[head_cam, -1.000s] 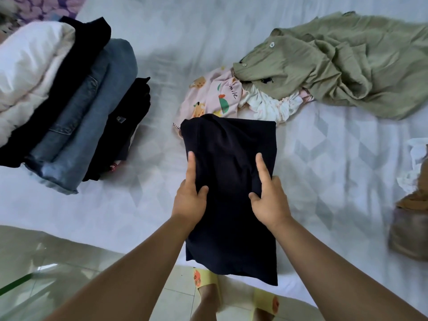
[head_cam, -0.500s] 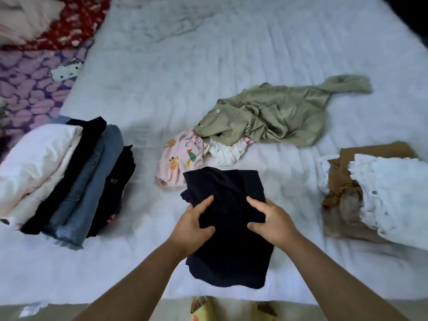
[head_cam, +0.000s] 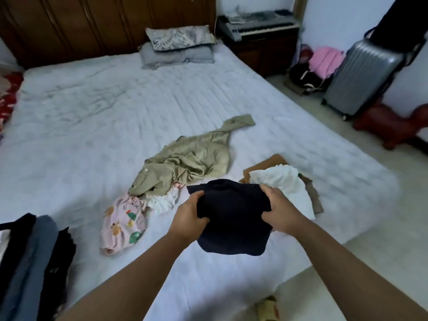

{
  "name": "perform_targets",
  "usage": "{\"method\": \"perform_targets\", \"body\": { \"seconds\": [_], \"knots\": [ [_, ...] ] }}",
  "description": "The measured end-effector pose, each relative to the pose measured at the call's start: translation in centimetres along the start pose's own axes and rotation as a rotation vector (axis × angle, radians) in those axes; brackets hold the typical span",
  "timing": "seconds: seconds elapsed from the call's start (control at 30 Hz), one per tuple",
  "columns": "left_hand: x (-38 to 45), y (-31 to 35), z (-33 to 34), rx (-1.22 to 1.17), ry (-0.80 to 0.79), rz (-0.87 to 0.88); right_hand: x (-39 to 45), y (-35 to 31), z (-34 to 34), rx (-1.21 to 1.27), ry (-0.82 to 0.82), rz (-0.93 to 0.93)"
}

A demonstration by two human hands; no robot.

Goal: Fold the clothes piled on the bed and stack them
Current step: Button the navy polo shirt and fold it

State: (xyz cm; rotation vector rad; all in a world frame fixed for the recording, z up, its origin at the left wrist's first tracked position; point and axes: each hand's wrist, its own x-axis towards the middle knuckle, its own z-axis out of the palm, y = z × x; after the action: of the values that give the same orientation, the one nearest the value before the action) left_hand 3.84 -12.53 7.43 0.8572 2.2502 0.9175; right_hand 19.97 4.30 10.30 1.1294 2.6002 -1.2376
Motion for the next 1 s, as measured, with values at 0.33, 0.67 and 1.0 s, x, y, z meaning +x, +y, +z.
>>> {"method": "perform_targets", "body": {
  "seconds": [0.33, 0.67, 1.0],
  "knots": [
    [5.3, 8.9, 5.4, 0.086, -0.003, -0.025, 2.1, 7.8, -12.5, -0.207, 0.002, 0.037],
    [11.3, 14.0, 12.0, -0.292, 0.103, -0.191, 9.2, 13.5, -15.2, 0.326, 0.196, 0.093],
    [18.7, 14.2, 17.2, -0.197, 0.159, -0.283, 18.9, 17.8, -15.2, 0.294, 0.171, 0.171]
  ]
}}
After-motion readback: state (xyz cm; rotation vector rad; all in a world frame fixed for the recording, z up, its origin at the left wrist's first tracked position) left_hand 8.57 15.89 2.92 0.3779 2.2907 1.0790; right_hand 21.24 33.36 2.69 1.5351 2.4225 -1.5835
